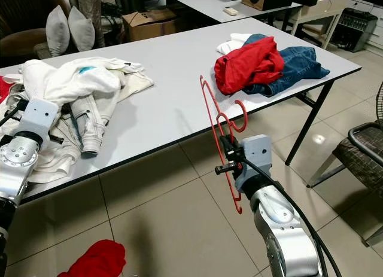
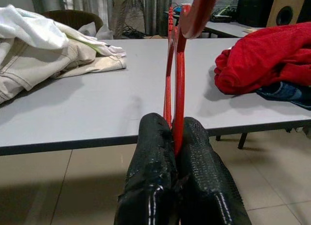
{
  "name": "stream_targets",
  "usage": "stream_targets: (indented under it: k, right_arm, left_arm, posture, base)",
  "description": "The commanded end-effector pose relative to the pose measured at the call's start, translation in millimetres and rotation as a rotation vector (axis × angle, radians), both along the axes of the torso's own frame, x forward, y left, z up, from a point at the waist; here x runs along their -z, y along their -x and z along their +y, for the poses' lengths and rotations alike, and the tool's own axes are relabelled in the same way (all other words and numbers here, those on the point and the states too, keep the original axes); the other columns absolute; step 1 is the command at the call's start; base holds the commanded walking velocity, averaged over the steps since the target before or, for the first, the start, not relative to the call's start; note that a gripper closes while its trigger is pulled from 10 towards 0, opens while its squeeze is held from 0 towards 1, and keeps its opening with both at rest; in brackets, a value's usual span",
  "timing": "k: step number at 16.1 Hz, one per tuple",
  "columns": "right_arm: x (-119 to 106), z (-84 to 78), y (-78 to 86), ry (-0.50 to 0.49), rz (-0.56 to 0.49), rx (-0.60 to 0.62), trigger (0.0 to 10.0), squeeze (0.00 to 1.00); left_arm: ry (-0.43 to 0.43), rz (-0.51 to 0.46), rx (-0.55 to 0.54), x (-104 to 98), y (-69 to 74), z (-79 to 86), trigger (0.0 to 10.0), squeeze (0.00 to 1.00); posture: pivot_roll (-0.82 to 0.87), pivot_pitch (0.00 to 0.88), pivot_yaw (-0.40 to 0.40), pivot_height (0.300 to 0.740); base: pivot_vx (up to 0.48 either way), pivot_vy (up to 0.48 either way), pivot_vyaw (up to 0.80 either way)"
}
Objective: Hang hanger
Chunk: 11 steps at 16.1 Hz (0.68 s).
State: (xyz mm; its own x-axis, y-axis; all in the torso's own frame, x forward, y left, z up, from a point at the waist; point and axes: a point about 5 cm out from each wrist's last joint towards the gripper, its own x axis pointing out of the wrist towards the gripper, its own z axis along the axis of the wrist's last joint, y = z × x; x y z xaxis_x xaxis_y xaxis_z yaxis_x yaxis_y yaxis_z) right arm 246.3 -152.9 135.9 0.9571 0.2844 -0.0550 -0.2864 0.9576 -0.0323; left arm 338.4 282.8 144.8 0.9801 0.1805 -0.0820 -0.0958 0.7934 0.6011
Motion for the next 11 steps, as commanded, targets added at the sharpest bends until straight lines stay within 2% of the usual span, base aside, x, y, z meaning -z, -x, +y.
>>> stream_targets:
  k: [1, 3, 4, 5, 6, 8, 9, 10, 11]
  right_arm:
    - [-0.8, -1.7, -0.2, 0.010, -0.004, 0.011, 10.0, 0.00]
    - [-0.3, -2.5, -0.6, 0.007, -0.002, 0.018, 10.0, 0.00]
    - [0.3, -3.3, -1.2, 0.004, 0.001, 0.029, 10.0, 0.00]
    - [0.7, -4.6, -2.1, 0.001, 0.005, 0.041, 10.0, 0.00]
    - [0.6, -5.1, -2.7, 0.000, 0.006, 0.045, 10.0, 0.00]
    - [-1.6, -8.0, -4.7, 0.001, -0.001, 0.057, 10.0, 0.00]
    - [-2.3, -9.4, -5.2, 0.001, -0.004, 0.065, 10.0, 0.00]
    - [-4.1, -13.2, -5.7, 0.000, -0.013, 0.089, 10.0, 0.00]
    - [-5.2, -15.0, -5.8, -0.001, -0.019, 0.102, 10.0, 0.00]
  left_arm:
    - [0.015, -0.006, -0.006, -3.5, -1.1, 4.3, 0.0, 0.00]
    - [0.040, -0.008, -0.010, -2.4, -0.9, 5.2, 0.0, 0.00]
    - [0.125, -0.014, -0.019, -1.2, -3.0, 2.9, 0.0, 0.00]
    - [0.217, -0.032, -0.007, -6.0, -13.3, -6.8, 0.0, 0.00]
    - [0.267, -0.054, 0.021, -14.9, -24.4, -18.0, 0.0, 0.00]
    - [0.393, -0.141, 0.108, -52.5, -54.2, -52.6, 0.0, 0.00]
    - [0.418, -0.166, 0.136, -64.4, -60.8, -63.0, 0.0, 0.00]
    - [0.469, -0.227, 0.226, -95.8, -74.7, -94.4, 0.0, 0.00]
    - [0.493, -0.255, 0.269, -109.1, -78.8, -110.4, 0.0, 0.00]
  posture:
    - [-0.19, 0.000, 0.064, 0.740]
    - [-0.18, 0.000, 0.063, 0.740]
    - [-0.18, 0.000, 0.061, 0.740]
    - [-0.18, 0.000, 0.056, 0.740]
    - [-0.18, 0.000, 0.054, 0.740]
    - [-0.19, 0.000, 0.055, 0.740]
    - [-0.19, 0.000, 0.058, 0.740]
    - [-0.21, 0.000, 0.070, 0.740]
    - [-0.21, 0.000, 0.074, 0.740]
  base:
    - [0.000, 0.000, 0.00]
    - [0.000, 0.000, 0.00]
    - [0.000, 0.000, 0.00]
    - [0.000, 0.000, 0.00]
    - [0.000, 0.000, 0.00]
    - [0.000, 0.000, 0.00]
    - [0.000, 0.000, 0.00]
    - [0.000, 0.000, 0.00]
    - [0.000, 0.000, 0.00]
